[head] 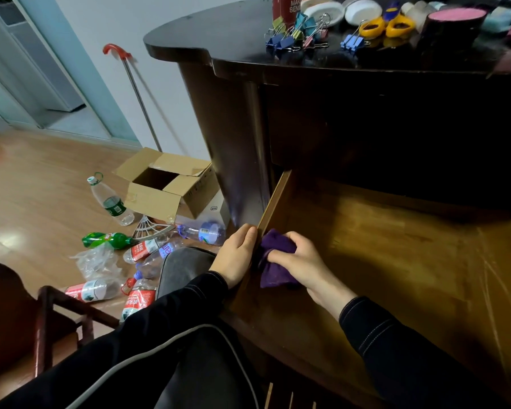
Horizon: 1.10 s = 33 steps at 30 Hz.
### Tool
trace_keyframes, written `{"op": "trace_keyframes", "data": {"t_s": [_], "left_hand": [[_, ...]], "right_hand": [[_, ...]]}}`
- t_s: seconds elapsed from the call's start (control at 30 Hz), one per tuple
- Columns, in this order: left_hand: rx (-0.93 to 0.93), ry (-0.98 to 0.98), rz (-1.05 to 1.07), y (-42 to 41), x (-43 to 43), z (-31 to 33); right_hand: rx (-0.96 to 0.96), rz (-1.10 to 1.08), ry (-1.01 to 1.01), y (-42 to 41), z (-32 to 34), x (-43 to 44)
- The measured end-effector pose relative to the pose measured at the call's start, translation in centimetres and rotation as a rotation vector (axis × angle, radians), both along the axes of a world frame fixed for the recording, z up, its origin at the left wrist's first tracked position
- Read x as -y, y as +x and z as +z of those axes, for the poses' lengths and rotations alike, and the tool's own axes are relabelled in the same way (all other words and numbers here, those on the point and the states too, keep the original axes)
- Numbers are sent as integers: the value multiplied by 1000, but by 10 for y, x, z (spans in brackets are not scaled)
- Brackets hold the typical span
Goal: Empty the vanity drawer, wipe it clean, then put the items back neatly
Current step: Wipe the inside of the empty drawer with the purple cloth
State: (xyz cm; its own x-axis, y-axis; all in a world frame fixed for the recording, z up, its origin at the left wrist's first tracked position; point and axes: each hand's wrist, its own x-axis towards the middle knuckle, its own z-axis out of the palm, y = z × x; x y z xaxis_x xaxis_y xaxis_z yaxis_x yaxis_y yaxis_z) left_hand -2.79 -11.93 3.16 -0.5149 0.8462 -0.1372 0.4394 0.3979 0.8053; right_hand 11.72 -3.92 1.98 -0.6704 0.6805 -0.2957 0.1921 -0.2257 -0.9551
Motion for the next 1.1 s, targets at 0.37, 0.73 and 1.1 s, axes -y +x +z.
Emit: {"op": "trace_keyframes", "data": {"t_s": [0.37, 0.73, 1.1], "left_hand": [[20, -26, 13, 0, 0, 1], [56, -29, 9, -2, 1, 0], [41, -4, -1, 2, 2, 4]], "right_hand": [[24, 71, 75, -1, -5, 3], [73, 123, 31, -1, -6, 10], [137, 126, -3, -1, -7, 21]]}}
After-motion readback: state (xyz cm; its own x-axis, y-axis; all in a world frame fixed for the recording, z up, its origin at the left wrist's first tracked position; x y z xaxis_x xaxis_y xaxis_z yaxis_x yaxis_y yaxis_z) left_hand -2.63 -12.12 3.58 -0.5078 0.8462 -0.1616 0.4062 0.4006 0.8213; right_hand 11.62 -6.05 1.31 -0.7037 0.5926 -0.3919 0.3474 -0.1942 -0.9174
